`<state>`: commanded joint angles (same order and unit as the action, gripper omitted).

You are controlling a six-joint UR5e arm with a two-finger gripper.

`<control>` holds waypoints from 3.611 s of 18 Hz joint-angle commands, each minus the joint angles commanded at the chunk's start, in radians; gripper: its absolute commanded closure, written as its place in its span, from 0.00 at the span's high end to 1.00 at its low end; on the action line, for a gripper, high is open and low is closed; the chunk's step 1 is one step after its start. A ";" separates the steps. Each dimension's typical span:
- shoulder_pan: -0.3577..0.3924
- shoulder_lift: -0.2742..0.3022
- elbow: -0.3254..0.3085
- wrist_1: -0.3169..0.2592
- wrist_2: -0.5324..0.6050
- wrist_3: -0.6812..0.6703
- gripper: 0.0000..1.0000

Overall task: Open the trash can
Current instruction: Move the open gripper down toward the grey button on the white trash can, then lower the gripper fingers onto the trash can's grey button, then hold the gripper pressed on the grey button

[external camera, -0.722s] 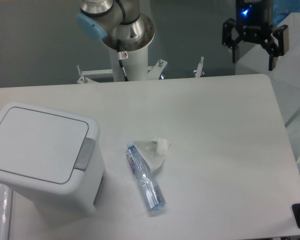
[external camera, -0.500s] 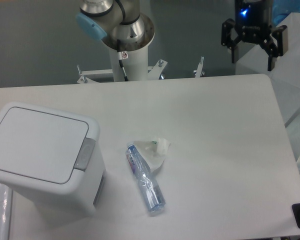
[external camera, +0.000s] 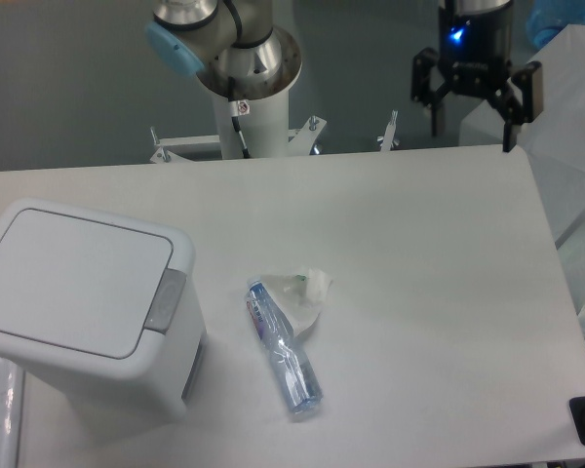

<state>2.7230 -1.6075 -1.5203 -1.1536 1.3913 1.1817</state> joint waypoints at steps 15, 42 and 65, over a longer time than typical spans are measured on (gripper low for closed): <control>-0.250 -0.098 0.040 0.156 -0.161 -0.810 1.00; -0.422 -0.196 0.017 0.291 -0.160 -1.045 1.00; -0.422 -0.196 0.000 0.295 -0.152 -1.036 1.00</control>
<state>2.3010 -1.8040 -1.5202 -0.8590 1.2395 0.1457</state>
